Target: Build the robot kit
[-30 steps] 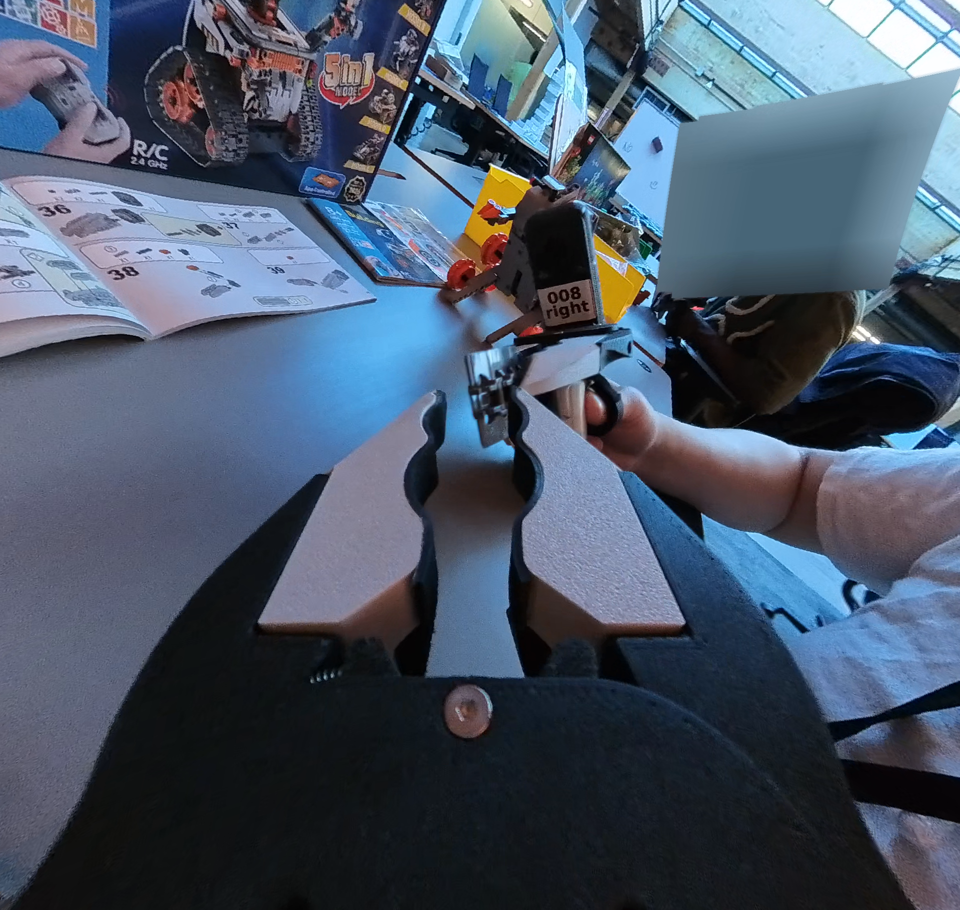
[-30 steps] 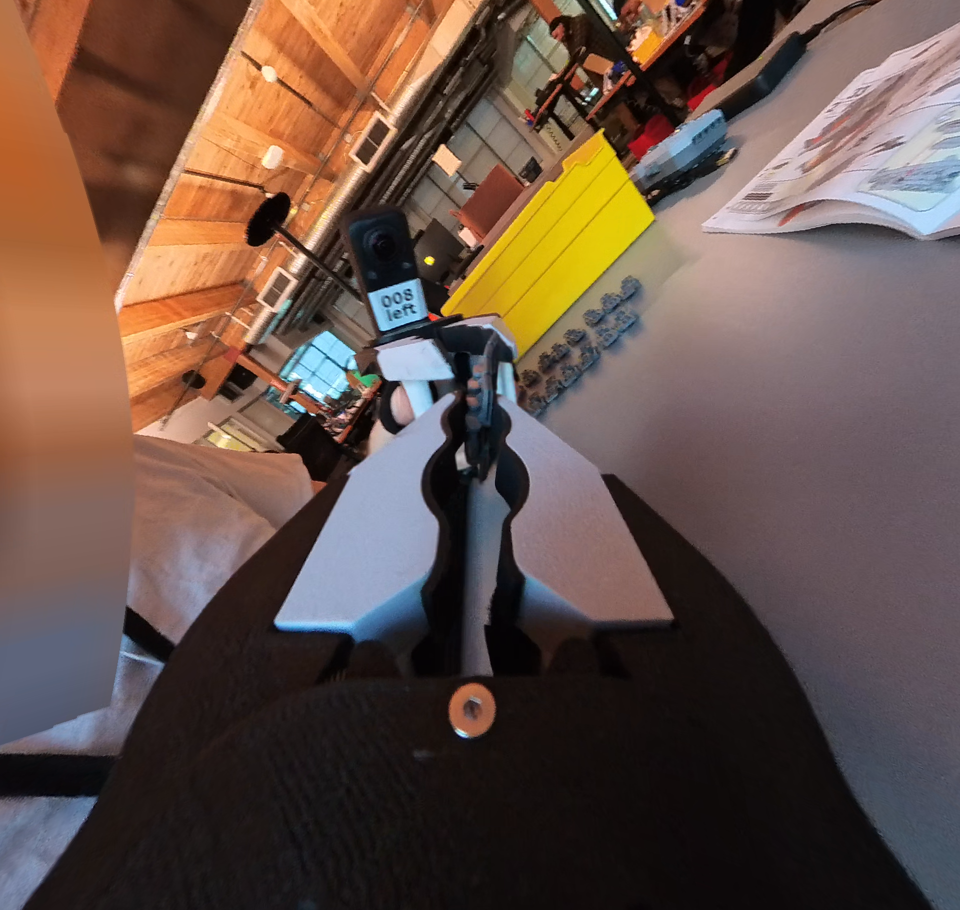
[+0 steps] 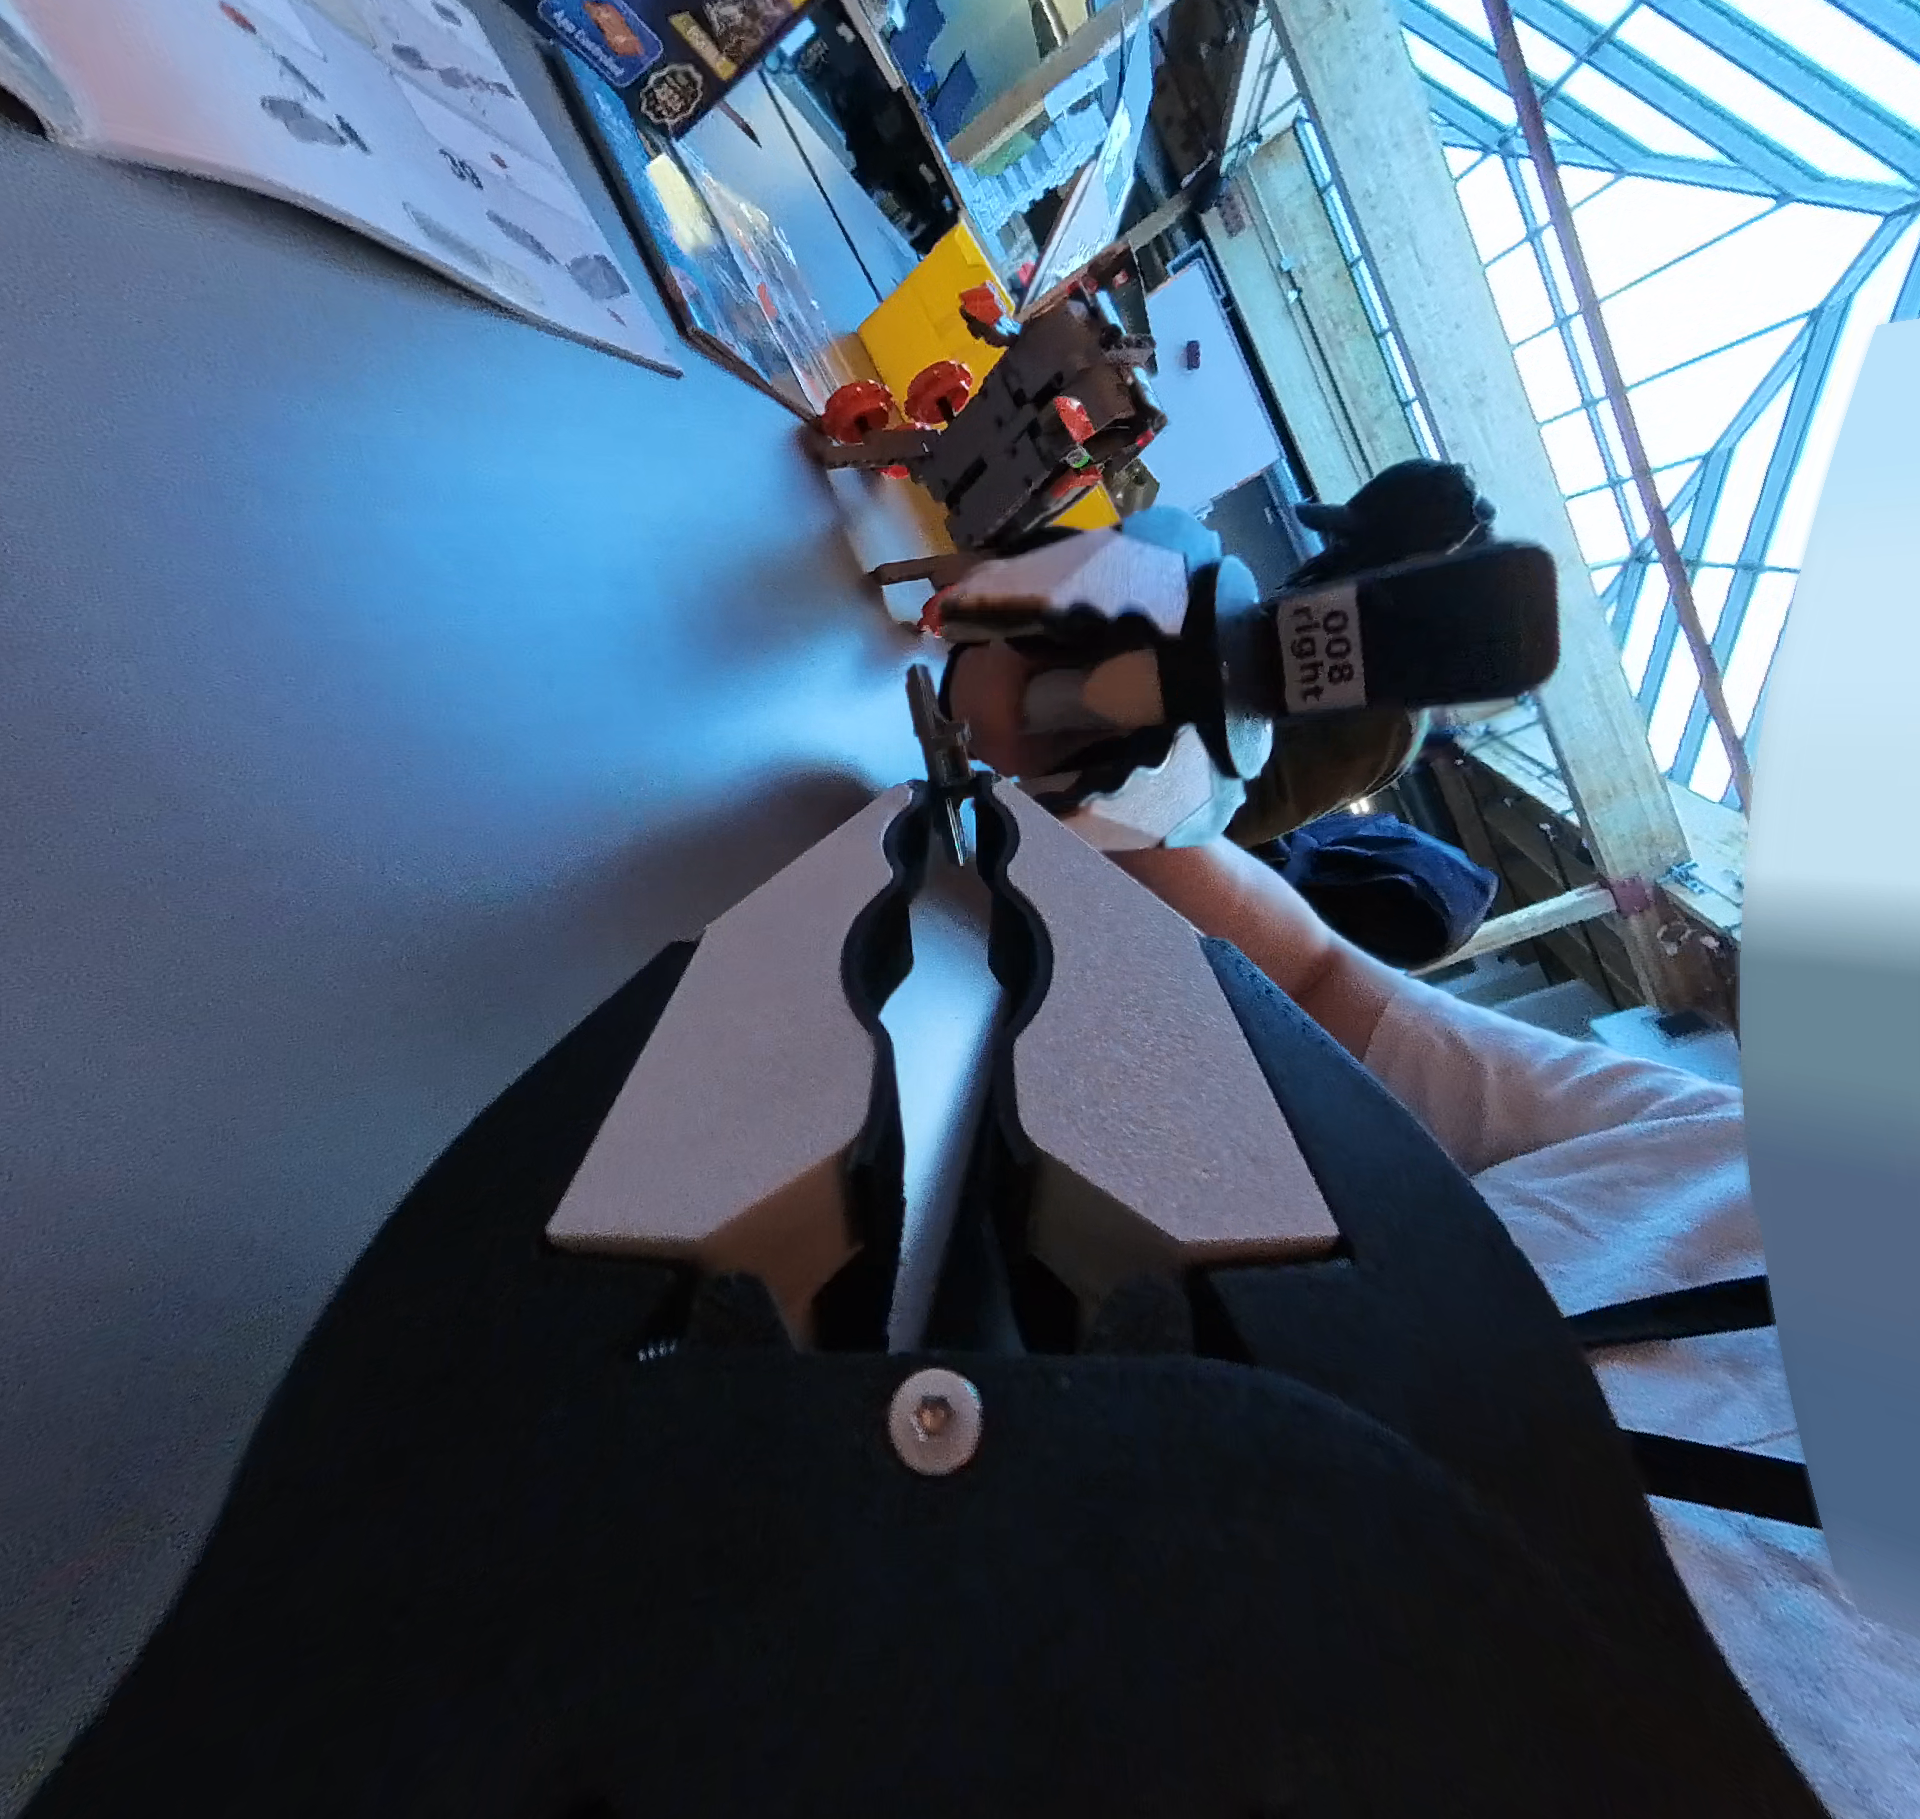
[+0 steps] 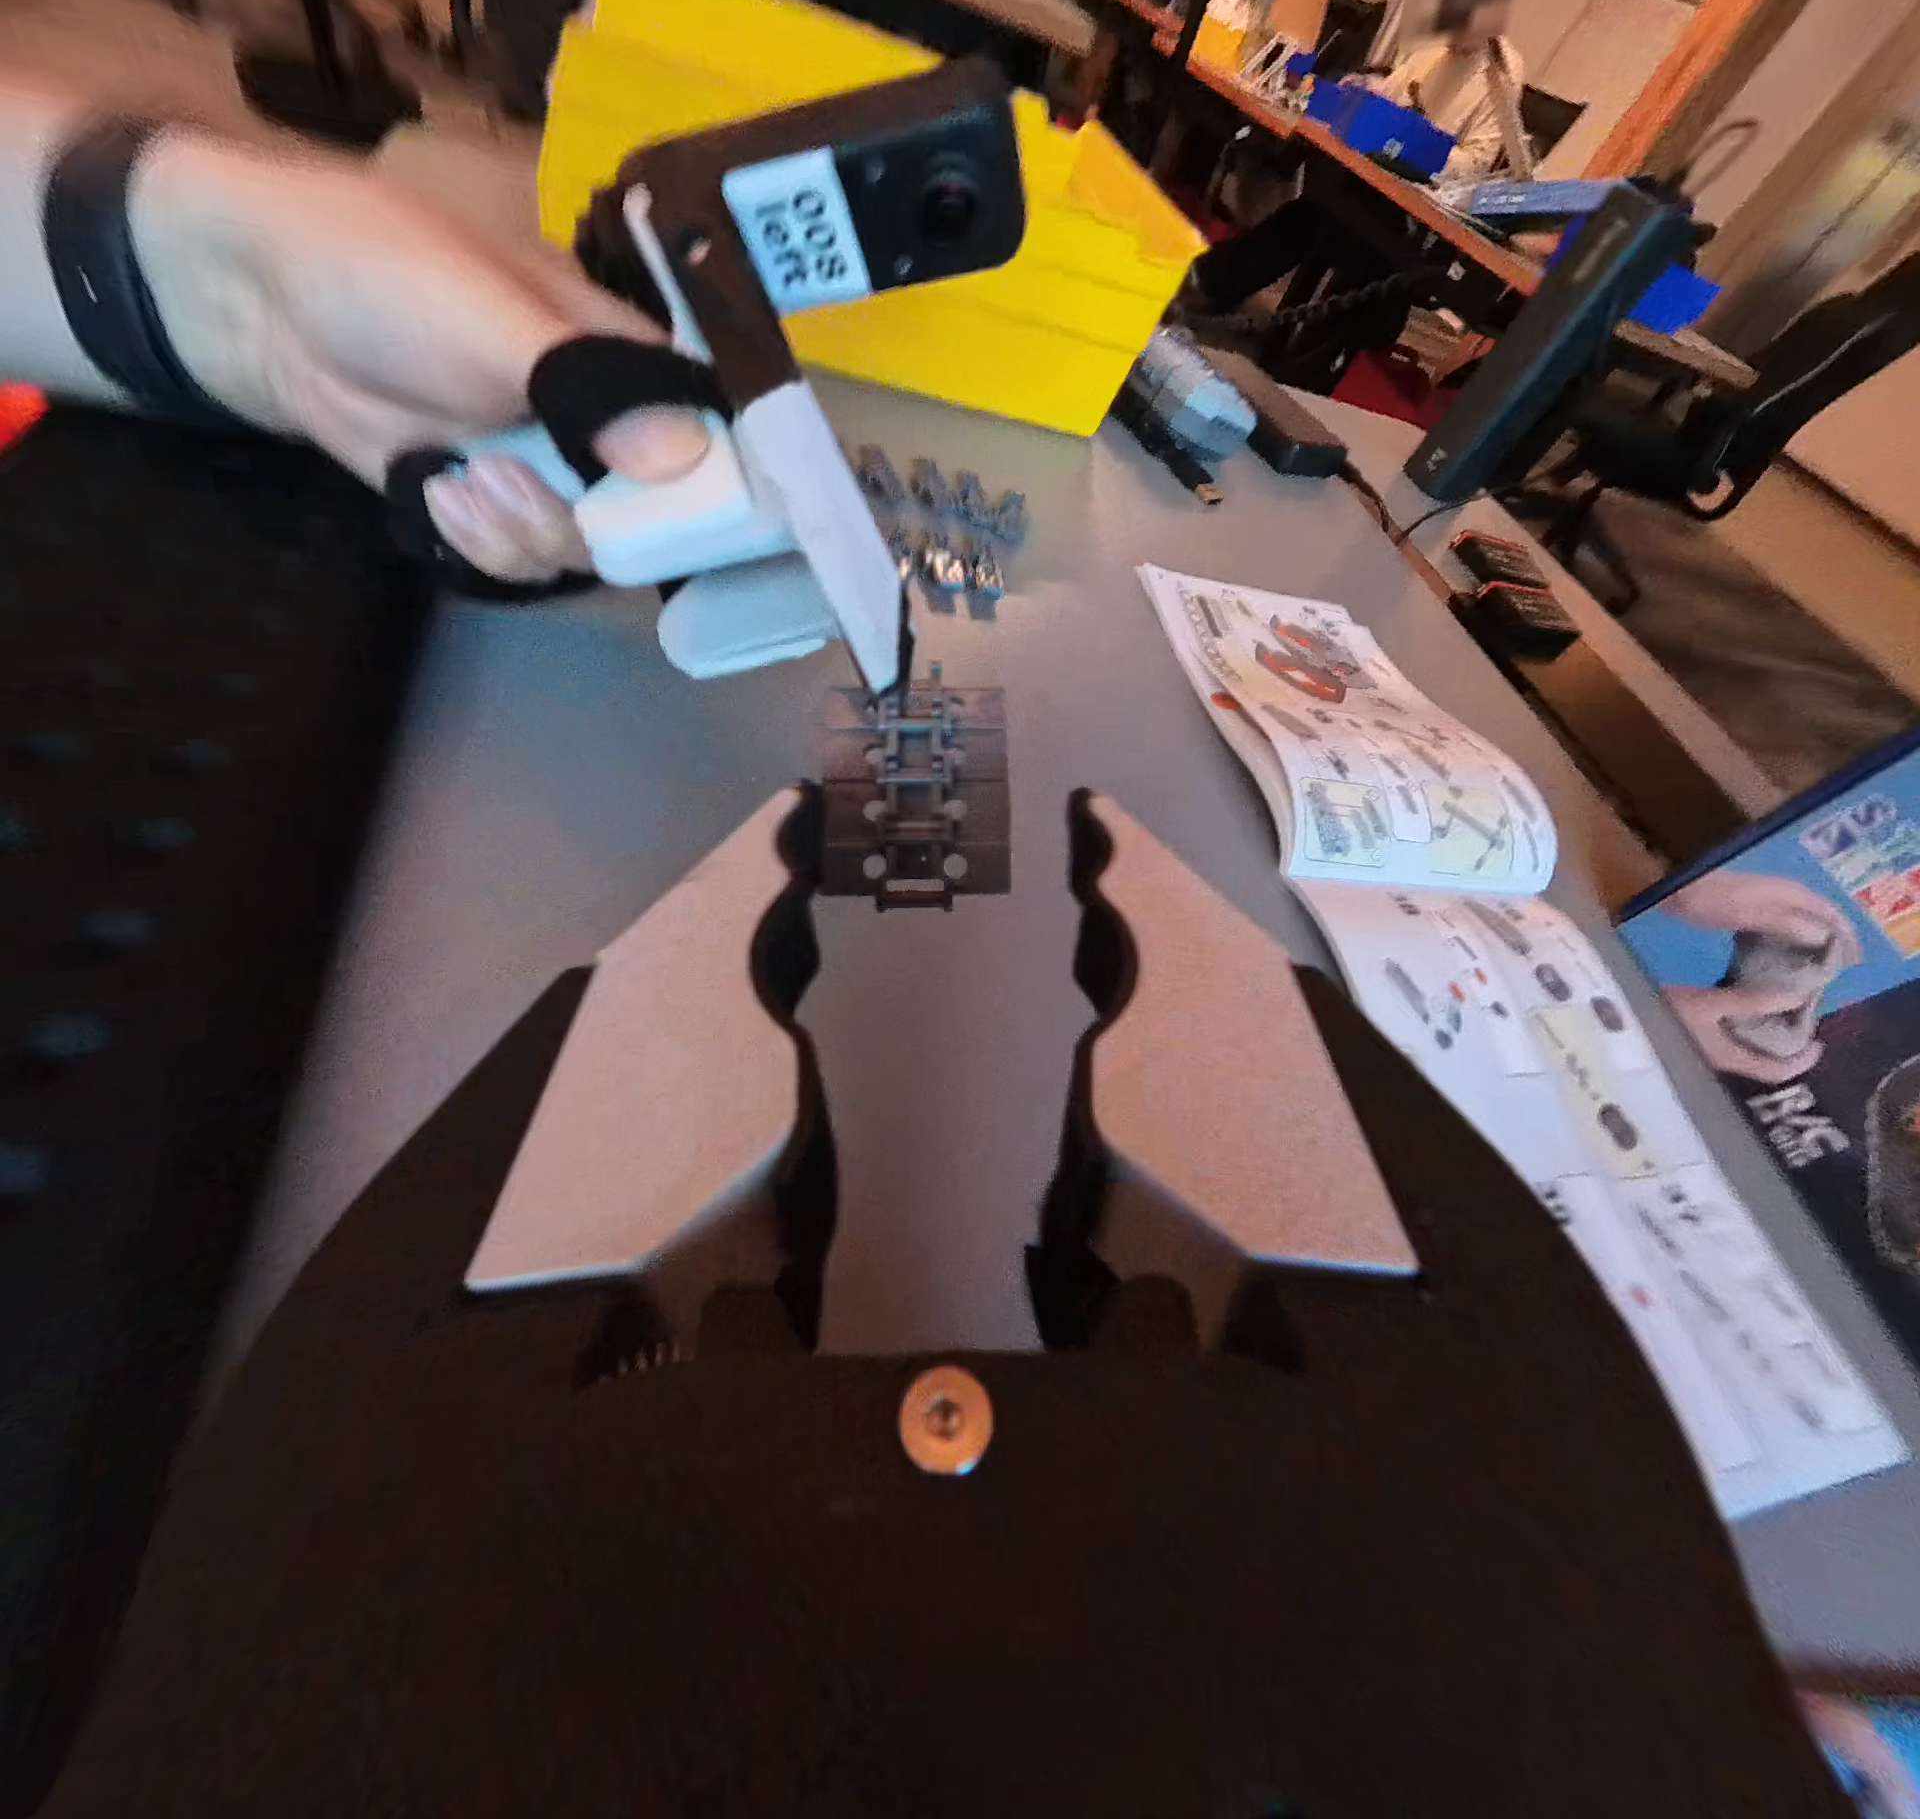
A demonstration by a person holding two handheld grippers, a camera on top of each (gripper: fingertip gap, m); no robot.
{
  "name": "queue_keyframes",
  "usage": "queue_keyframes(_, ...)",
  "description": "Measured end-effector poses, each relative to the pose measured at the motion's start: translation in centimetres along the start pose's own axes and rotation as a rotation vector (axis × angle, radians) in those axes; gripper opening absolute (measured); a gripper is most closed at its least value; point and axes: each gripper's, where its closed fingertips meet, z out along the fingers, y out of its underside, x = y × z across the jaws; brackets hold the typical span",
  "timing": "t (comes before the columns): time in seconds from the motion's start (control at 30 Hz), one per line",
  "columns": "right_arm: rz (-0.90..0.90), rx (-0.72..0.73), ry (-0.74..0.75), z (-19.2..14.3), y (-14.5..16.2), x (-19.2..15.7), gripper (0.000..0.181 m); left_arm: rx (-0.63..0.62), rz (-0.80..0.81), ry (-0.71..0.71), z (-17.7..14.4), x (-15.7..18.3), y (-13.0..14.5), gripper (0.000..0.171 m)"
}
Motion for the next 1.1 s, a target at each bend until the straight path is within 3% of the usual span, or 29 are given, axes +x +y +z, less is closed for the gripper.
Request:
queue_keyframes(0.1,-0.069,-0.073,-0.052,0.6,1.1,-1.3,0.050,0.046,-0.036,-0.005,0.0,0.1,-0.2,0.005)
queue_keyframes(0.13,-0.043,-0.085,-0.074,0.8,1.5,-1.6,0.058,0.047,-0.035,-0.025,0.1,-0.2,-0.2,0.005)
queue_keyframes(0.2,-0.003,-0.084,-0.041,0.9,1.7,-0.9,0.038,0.044,-0.037,-0.051,0.2,-0.5,0.0,0.005)
queue_keyframes(0.47,0.109,-0.124,-0.134,1.2,3.4,-1.3,0.037,0.018,-0.043,-0.121,0.4,-1.1,0.5,0.006)
queue_keyframes(0.57,0.088,-0.160,-0.133,1.2,4.2,-1.1,0.037,0.076,0.018,-0.228,-0.6,-1.8,-0.5,0.018)
queue_keyframes(0.67,0.109,-0.175,-0.147,1.3,4.4,-1.1,0.037,0.131,0.039,-0.304,-1.7,-2.6,-1.1,0.014)
queue_keyframes(0.9,0.047,-0.317,-0.133,0.9,6.7,-1.8,0.038,0.304,0.080,-0.139,-3.5,-0.2,-2.9,0.009)
queue_keyframes(1.1,0.047,-0.320,-0.118,1.3,6.4,-2.1,0.038,0.475,0.194,-0.164,-6.0,1.4,-4.1,0.013)
